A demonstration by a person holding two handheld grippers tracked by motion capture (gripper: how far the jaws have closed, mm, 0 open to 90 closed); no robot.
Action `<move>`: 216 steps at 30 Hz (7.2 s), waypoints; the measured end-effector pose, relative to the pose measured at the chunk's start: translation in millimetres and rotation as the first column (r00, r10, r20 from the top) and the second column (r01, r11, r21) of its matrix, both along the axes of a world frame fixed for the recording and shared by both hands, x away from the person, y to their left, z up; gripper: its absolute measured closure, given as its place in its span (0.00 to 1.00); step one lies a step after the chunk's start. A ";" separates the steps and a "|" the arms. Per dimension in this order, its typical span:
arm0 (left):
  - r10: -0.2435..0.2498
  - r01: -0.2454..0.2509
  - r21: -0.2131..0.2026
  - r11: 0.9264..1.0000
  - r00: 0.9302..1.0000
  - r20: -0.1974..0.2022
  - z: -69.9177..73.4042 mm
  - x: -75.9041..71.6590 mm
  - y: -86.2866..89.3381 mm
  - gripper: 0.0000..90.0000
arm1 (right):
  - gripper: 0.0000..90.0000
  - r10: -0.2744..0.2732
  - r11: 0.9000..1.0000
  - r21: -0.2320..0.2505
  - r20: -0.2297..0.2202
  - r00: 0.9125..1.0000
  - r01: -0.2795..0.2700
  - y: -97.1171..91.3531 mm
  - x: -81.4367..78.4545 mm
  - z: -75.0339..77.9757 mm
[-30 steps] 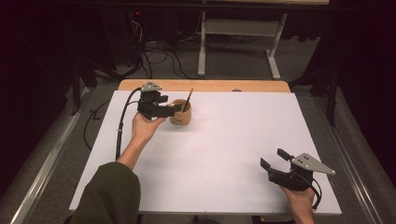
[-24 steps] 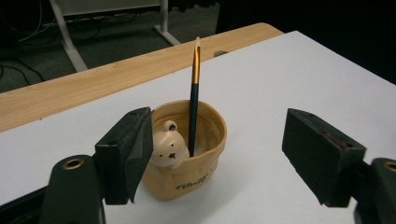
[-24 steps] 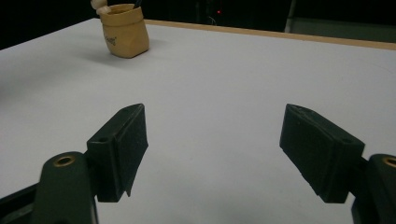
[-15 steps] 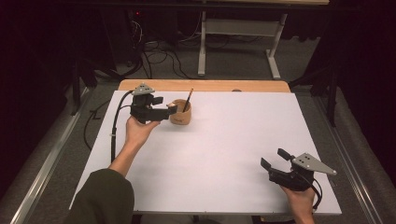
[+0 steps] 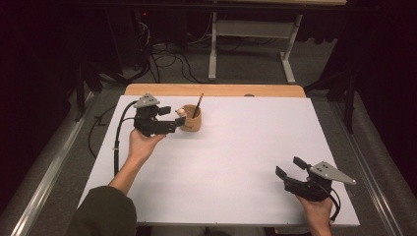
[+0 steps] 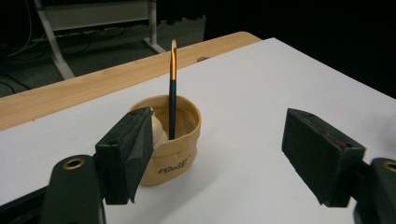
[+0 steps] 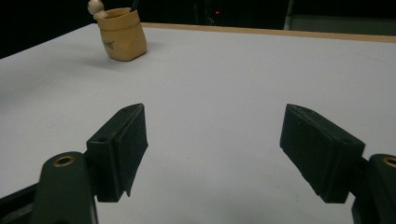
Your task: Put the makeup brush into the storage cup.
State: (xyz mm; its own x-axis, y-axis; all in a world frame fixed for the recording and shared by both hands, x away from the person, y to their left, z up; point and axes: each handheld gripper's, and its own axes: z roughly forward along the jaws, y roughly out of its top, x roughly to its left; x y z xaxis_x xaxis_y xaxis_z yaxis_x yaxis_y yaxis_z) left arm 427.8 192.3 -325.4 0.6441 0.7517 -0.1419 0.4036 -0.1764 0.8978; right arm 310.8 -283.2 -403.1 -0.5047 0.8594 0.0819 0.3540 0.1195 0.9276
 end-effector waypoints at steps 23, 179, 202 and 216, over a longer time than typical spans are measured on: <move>-0.009 0.009 -0.013 1.000 1.000 0.025 0.9 -20.1 3.0 0.28 | 0.28 0.003 1.000 -0.004 0.003 1.000 -0.003 0.4 0.0 0.3; 0.055 -0.053 -0.127 0.991 0.998 0.014 -74.6 -108.1 38.5 0.28 | 0.28 0.013 1.000 0.000 0.001 1.000 -0.013 1.1 1.4 1.1; 0.071 -0.070 -0.085 0.994 0.997 0.008 -86.2 -106.1 31.2 0.28 | 0.28 -0.011 1.000 -0.002 -0.013 1.000 0.011 -1.2 2.1 -0.6; 0.099 -0.100 -0.093 0.991 0.995 -0.015 -87.6 -106.0 33.1 0.27 | 0.28 -0.008 1.000 -0.004 -0.023 1.000 0.008 -1.9 3.7 -2.0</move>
